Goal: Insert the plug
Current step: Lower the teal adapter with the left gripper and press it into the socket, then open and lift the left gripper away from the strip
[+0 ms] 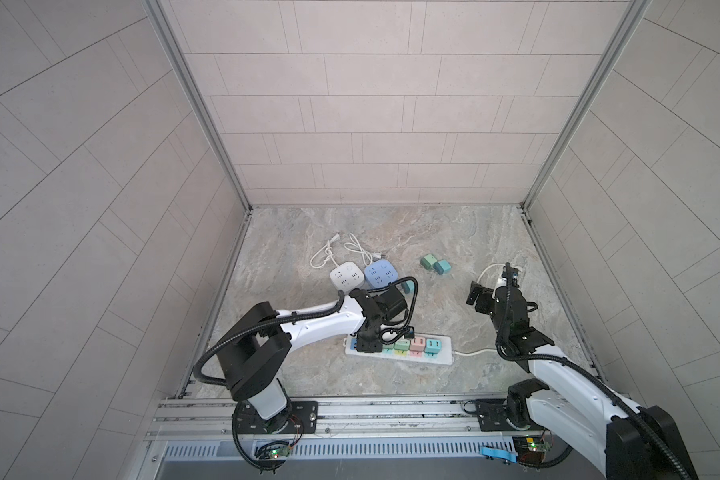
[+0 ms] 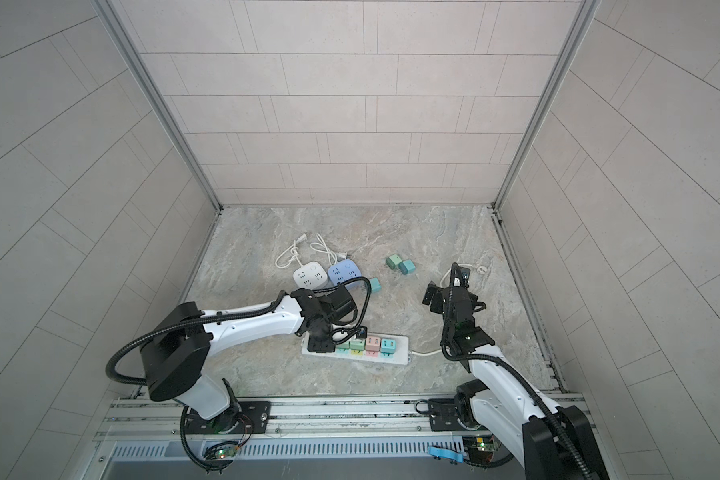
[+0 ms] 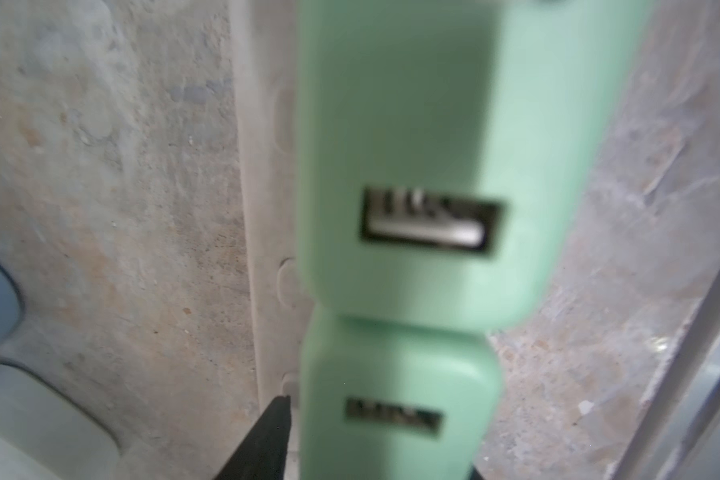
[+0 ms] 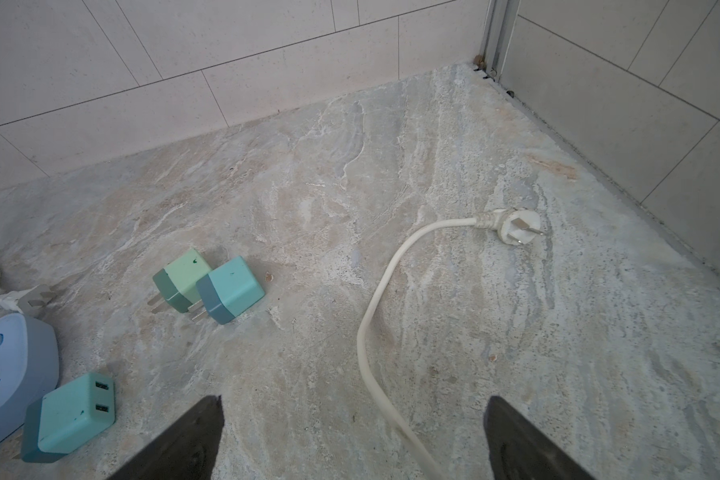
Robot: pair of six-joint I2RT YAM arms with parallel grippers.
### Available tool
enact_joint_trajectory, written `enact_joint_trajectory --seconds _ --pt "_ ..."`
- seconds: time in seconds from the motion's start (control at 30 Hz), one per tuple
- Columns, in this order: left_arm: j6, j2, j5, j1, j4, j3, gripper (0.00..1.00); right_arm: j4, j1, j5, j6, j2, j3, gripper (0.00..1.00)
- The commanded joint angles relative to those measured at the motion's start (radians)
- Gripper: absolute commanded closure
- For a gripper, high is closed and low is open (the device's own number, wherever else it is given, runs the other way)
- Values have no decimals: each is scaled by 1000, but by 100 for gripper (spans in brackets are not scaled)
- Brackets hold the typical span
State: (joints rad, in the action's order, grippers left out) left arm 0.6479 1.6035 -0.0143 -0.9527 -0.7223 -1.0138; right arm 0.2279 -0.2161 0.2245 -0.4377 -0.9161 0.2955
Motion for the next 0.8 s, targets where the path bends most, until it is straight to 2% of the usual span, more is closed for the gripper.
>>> enact_joint_trajectory --seconds 0.0,0.17,0.27,0.33,0.37,0.47,0.5,0.6,0.7,0.77 --pt "5 -121 50 3 80 41 26 8 -6 7 -2 15 13 0" --pt "-53 -362 150 3 273 151 20 7 -6 7 -1 15 14 0" --pt "-146 -530 283 1 444 253 15 7 -5 7 -1 15 14 0" --pt "-285 -651 384 3 595 340 2 6 -5 6 -1 14 14 0" --pt "-373 -699 439 5 669 379 0 5 -6 7 -2 14 14 0" --pt "-639 -820 563 33 714 456 0 4 -5 12 -5 14 15 0" --pt "-721 -876 565 50 733 492 0 1 -5 18 -6 14 17 0" --pt "-847 -962 531 69 835 604 0 -45 -5 85 -42 3 37 0" --pt "-872 -1030 502 72 877 684 0 -125 -5 179 -101 -17 70 0" --pt "-818 -1062 505 71 919 751 0 -136 -6 186 -108 -23 75 0"
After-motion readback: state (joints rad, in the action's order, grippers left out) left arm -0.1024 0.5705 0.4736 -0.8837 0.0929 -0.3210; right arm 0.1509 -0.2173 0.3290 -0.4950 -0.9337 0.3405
